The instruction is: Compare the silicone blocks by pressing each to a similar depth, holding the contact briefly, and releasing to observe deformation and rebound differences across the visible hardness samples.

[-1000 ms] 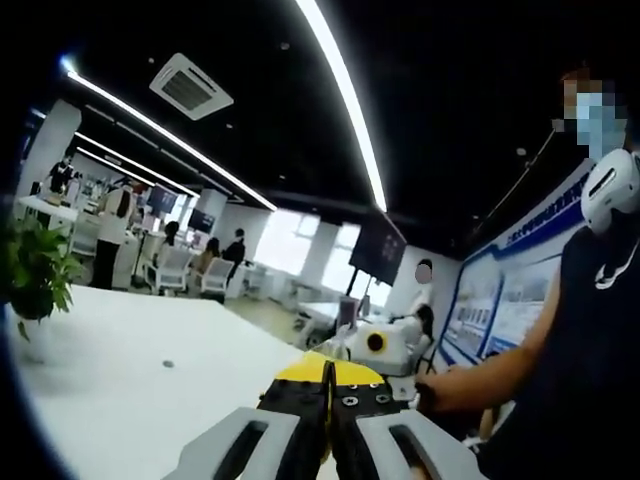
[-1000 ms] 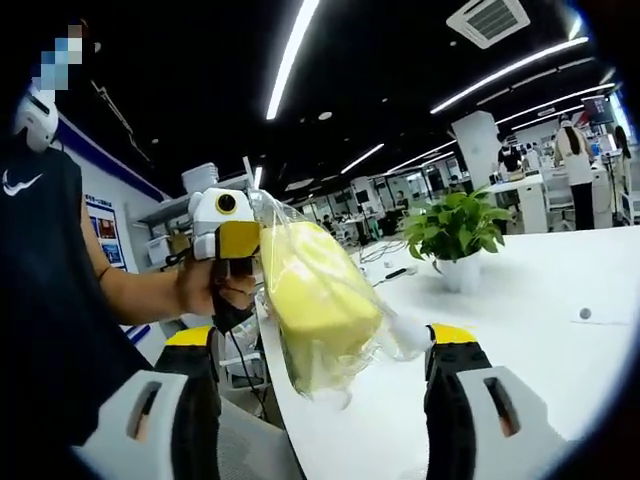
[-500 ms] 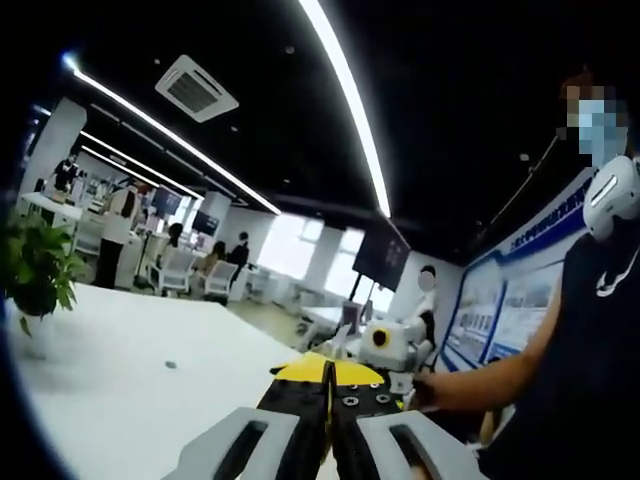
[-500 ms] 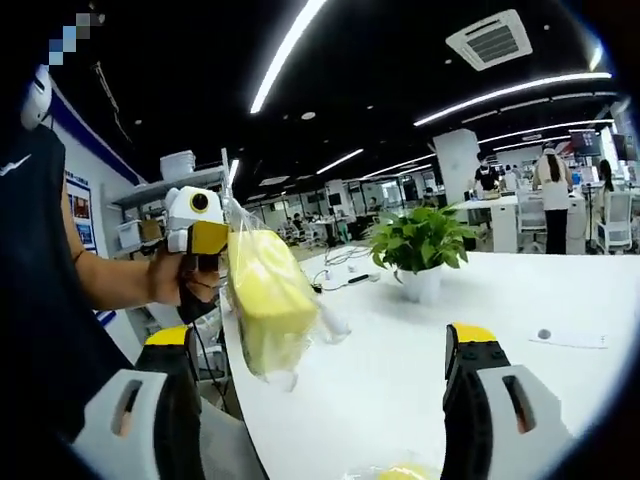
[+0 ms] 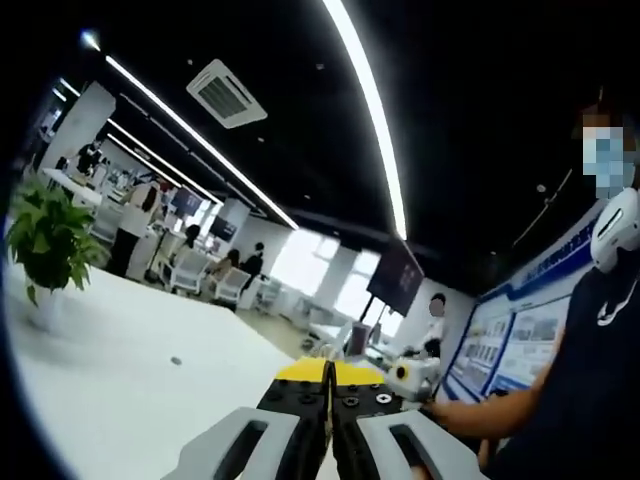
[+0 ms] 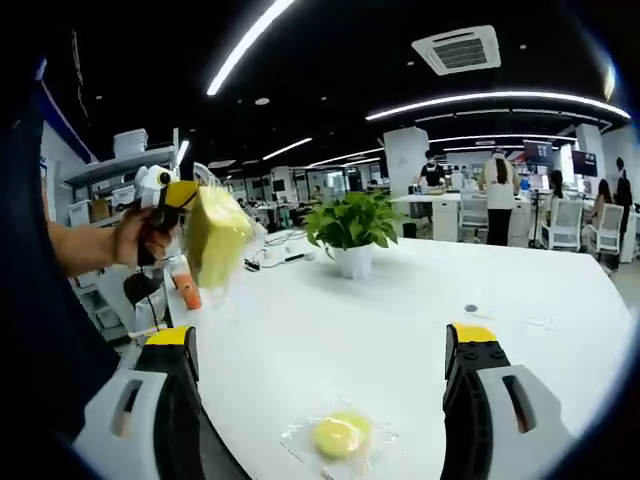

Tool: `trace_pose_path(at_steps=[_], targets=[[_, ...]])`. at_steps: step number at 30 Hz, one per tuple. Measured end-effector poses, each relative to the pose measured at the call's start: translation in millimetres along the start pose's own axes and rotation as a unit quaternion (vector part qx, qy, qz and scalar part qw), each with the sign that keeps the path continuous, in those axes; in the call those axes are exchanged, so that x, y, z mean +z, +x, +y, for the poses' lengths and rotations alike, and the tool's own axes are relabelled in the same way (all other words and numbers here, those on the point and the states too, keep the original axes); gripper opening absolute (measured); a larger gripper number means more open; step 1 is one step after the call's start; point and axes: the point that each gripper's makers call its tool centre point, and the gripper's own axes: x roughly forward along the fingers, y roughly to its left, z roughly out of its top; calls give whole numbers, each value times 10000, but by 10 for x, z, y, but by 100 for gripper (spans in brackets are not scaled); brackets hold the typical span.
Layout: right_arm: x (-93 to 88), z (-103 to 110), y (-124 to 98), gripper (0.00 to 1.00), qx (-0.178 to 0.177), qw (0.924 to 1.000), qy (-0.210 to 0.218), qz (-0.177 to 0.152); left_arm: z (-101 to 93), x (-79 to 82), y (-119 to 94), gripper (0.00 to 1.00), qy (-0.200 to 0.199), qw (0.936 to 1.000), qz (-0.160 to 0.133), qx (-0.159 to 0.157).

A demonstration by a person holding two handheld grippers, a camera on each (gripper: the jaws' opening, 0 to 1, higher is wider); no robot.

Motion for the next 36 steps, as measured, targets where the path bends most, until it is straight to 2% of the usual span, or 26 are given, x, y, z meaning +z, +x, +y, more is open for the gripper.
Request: trace_pose_path(at_steps=[2,9,14,19,23,28,36], targets=[[-112,-36,-78,96,-95,9998,184,9,15,3,-24,0,-29,10000,-30,25],[-405,-110,-322,96,-315,9986,352,247,99,-53,-96,0,-87,9998,13,169],[-606,-163,-460,96,-555,9975,128,425,133,-127,-127,0,-188,9995,32,261],[-801,-152,-578,96,-635,9968,152,455,150,-177,-149,0,-253,9992,54,318],[-887,-140,-655,96,-721,9964,230,380,165,-201,-160,0,-217,9991,126,345],[-1001,-113,-718,96,-802,9953,276,460,192,-190,-191,0,-232,9989,100,404],[-1046,-116,-717,96,-842,9949,248,495,254,-219,-206,0,-281,9982,75,525]])
